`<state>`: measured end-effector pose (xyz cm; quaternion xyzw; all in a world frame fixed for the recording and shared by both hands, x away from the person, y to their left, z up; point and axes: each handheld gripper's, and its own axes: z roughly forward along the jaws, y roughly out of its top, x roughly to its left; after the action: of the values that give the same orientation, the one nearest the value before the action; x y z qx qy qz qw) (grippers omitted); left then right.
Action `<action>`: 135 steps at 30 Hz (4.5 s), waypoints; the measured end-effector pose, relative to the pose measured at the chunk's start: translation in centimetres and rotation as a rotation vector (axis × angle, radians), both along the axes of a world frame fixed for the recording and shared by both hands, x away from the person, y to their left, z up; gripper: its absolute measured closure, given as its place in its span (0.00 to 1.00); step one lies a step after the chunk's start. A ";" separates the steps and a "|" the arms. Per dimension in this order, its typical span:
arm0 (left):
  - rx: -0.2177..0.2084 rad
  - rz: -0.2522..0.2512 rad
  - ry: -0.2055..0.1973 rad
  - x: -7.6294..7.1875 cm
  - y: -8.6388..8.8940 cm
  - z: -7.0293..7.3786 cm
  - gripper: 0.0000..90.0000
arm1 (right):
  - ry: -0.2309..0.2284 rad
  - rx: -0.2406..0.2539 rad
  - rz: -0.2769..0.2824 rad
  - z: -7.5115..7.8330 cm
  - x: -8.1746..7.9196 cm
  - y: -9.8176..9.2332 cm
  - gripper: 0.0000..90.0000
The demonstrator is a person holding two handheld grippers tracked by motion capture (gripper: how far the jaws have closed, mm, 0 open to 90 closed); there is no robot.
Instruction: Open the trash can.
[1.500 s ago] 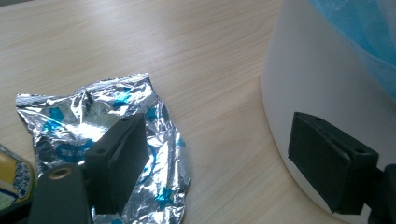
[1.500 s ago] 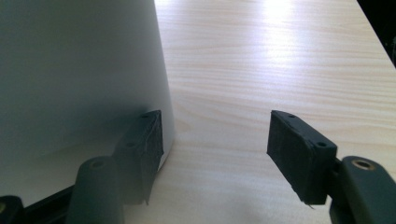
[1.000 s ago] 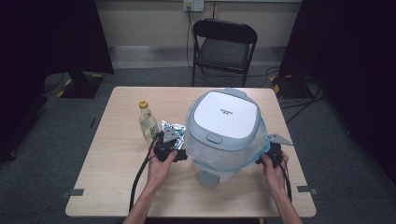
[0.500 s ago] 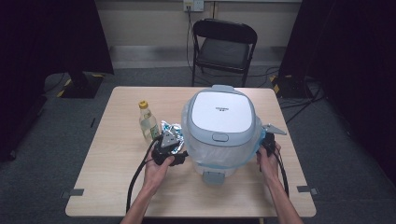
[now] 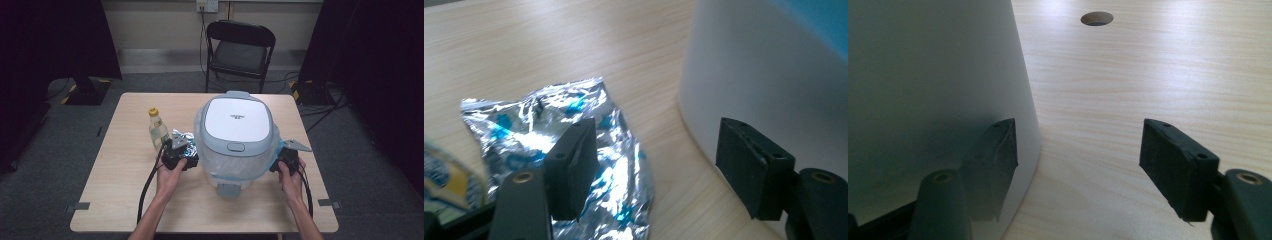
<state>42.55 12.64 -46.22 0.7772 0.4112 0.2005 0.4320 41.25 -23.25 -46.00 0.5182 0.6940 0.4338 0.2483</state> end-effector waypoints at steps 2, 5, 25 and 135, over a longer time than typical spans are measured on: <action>0.003 -0.026 -0.002 0.0 -0.5 0.0 0.39 | 0.005 0.006 0.012 0.0 0.1 -0.1 0.33; -0.009 -0.052 0.000 -0.2 -0.6 0.0 0.55 | 0.005 0.016 0.016 0.1 0.8 -0.1 0.39; 0.036 -0.075 0.001 0.4 -1.8 0.1 0.60 | 0.023 0.044 0.028 0.8 1.4 -0.4 0.61; 0.119 0.017 0.098 -7.1 10.4 -3.9 0.26 | 0.174 0.071 0.796 9.0 -13.4 2.5 0.78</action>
<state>35.48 23.03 -50.07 0.8067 0.4260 0.1901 0.3629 27.81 -20.79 -37.03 0.2522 0.8434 0.4741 -0.0168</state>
